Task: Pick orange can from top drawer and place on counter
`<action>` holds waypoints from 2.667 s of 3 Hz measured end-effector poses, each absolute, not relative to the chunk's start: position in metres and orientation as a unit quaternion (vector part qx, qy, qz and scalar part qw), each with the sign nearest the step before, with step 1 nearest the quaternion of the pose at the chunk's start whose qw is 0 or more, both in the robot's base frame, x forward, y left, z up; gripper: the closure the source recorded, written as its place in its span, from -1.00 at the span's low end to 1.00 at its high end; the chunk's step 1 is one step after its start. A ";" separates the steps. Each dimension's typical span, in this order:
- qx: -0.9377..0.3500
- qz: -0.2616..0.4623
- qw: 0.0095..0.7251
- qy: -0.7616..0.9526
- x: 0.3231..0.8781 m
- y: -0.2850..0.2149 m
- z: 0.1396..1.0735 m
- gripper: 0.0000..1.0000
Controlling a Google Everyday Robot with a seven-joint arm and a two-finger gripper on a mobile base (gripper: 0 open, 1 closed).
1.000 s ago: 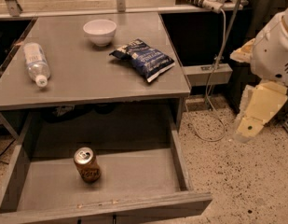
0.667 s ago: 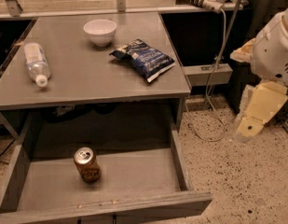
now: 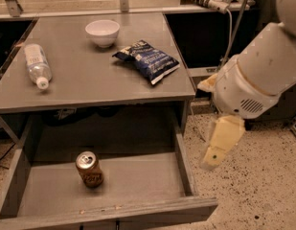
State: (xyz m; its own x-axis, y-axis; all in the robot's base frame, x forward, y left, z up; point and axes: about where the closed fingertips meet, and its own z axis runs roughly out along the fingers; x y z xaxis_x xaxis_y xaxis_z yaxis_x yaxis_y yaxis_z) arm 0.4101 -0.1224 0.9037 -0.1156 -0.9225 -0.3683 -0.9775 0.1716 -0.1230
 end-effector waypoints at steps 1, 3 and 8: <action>-0.652 0.130 0.185 0.724 0.407 -0.085 0.885 -1.00; -0.653 0.161 0.194 0.714 0.397 -0.064 0.863 -1.00; -0.599 0.184 0.291 0.723 0.445 0.032 0.757 -1.00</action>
Offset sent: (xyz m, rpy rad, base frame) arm -0.0029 0.0337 -0.0172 0.0726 0.0530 0.0580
